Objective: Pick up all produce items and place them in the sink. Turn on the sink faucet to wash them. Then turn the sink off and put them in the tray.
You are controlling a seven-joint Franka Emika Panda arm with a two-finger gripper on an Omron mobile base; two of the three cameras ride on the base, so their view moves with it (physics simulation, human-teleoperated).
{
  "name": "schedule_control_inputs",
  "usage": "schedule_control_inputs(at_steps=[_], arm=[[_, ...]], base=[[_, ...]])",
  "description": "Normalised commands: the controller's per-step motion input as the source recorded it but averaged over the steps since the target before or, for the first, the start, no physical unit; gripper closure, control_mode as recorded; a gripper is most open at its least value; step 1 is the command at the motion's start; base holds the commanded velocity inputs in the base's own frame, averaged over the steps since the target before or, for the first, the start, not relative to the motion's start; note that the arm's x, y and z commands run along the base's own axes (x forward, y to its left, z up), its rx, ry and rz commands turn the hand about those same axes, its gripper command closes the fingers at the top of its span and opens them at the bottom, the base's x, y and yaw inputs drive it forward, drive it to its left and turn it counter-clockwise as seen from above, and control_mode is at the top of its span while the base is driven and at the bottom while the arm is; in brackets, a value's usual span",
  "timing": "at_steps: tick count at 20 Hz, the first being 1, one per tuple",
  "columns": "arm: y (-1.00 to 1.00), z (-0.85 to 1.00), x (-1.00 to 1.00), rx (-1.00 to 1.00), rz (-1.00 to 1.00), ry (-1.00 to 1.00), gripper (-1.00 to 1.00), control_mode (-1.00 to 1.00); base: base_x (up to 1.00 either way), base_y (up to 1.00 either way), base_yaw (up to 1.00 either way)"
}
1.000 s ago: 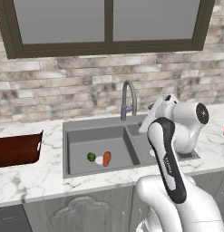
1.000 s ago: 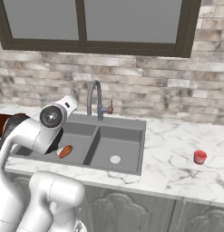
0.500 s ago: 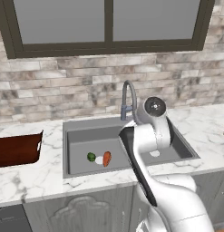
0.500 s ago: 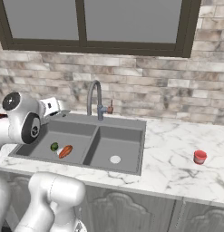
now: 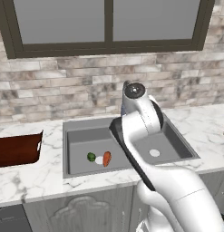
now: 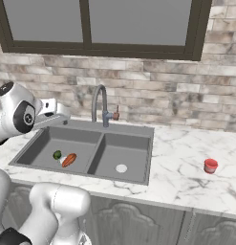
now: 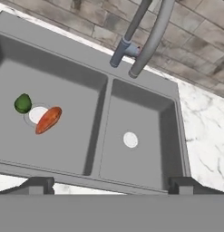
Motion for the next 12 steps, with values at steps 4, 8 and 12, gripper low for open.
schedule_control_inputs(at_steps=[4,8,12], arm=[[0.06,-0.14,-0.06,0.03,-0.03,0.03,-1.0,-1.0],[0.08,-0.29,-0.09,0.04,-0.05,0.0,-1.0,-1.0],[0.05,-0.33,-0.1,0.06,-0.07,0.0,-1.0,-1.0]], base=[[0.0,0.0,0.0],[0.0,0.0,0.0],[0.0,0.0,0.0]])
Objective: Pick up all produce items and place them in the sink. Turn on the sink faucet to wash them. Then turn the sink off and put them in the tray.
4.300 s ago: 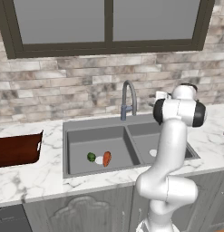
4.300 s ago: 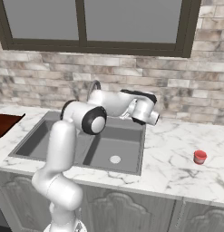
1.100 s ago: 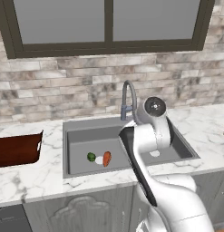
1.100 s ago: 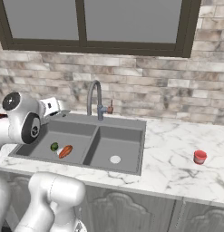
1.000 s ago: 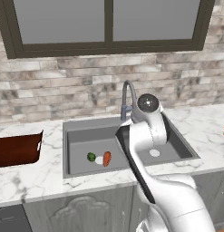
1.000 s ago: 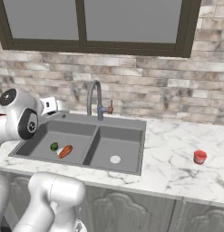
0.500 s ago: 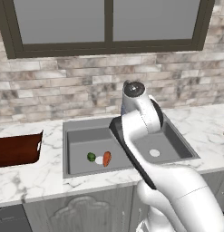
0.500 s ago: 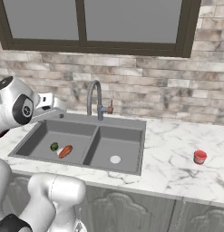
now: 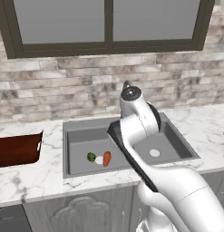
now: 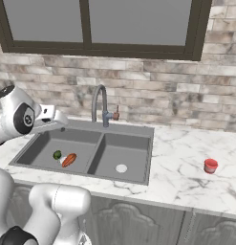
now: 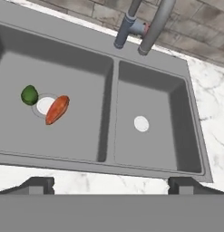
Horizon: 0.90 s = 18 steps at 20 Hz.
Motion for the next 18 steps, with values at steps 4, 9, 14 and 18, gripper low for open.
schedule_control_inputs(at_steps=[4,9,14,18], arm=[[0.1,-0.25,-0.02,0.1,-0.08,0.0,-1.0,-1.0],[0.16,-0.24,0.0,0.12,-0.08,0.0,-1.0,-1.0],[0.07,-0.3,0.0,0.1,-0.1,0.0,-1.0,-1.0],[0.05,-0.35,0.0,0.08,-0.1,0.0,-1.0,-1.0]], base=[[0.0,0.0,0.0],[0.0,0.0,0.0],[0.0,0.0,0.0],[0.0,0.0,0.0]])
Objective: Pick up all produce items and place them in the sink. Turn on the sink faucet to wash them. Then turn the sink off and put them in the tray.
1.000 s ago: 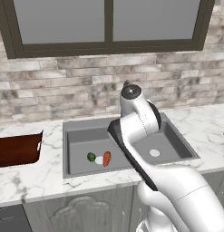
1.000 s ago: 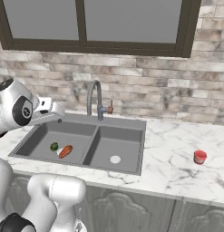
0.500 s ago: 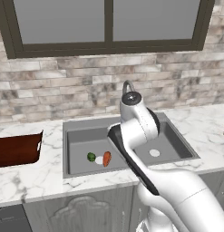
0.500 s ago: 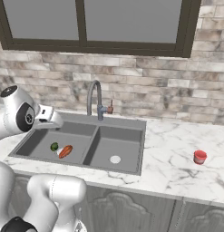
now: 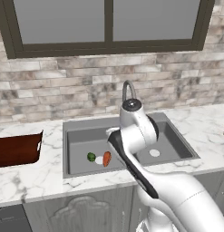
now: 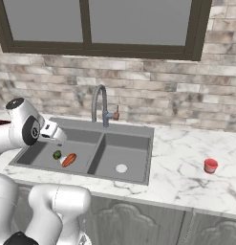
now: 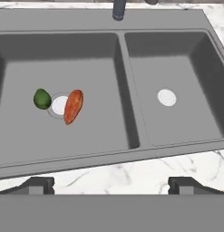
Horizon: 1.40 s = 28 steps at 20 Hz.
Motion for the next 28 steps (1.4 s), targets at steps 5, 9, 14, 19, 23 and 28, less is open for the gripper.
schedule_control_inputs(at_steps=[5,9,14,19,23,28], arm=[[0.08,-0.43,0.15,0.01,-0.07,0.0,-1.0,-1.0],[0.1,-0.39,0.22,0.02,-0.07,0.0,-1.0,-1.0],[0.07,-0.36,0.25,0.07,-0.05,0.0,-1.0,-1.0],[0.09,-0.34,0.3,0.07,-0.02,0.02,-1.0,-1.0],[0.12,-0.29,0.33,0.03,-0.02,0.04,-1.0,-1.0],[0.12,-0.24,0.4,0.0,-0.01,0.03,-1.0,-1.0]], base=[[0.0,0.0,0.0],[0.0,0.0,0.0],[0.0,0.0,0.0],[0.0,0.0,0.0],[0.0,0.0,0.0],[0.0,0.0,0.0]])
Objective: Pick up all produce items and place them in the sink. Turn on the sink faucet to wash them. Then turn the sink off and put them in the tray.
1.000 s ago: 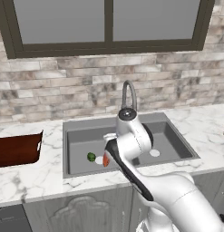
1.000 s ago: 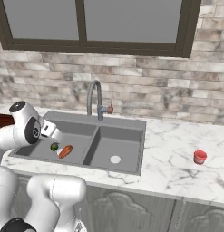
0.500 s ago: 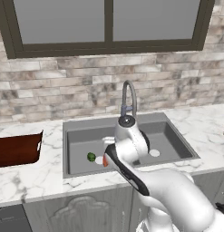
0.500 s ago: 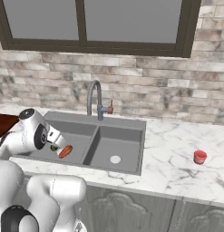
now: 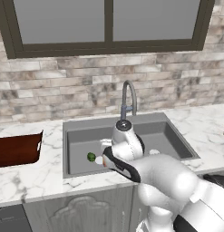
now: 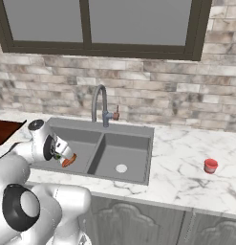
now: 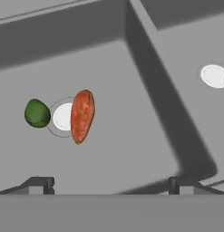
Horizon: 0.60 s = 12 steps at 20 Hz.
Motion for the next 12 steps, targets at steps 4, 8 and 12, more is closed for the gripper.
schedule_control_inputs(at_steps=[4,8,12], arm=[[0.1,-0.22,0.31,0.0,-0.01,0.01,-1.0,-1.0],[0.08,-0.21,0.29,0.0,0.0,0.01,-1.0,-1.0],[0.05,-0.25,0.25,0.0,0.0,0.0,-1.0,-1.0]], base=[[0.0,0.0,0.0],[0.0,0.0,0.0],[0.0,0.0,0.0]])
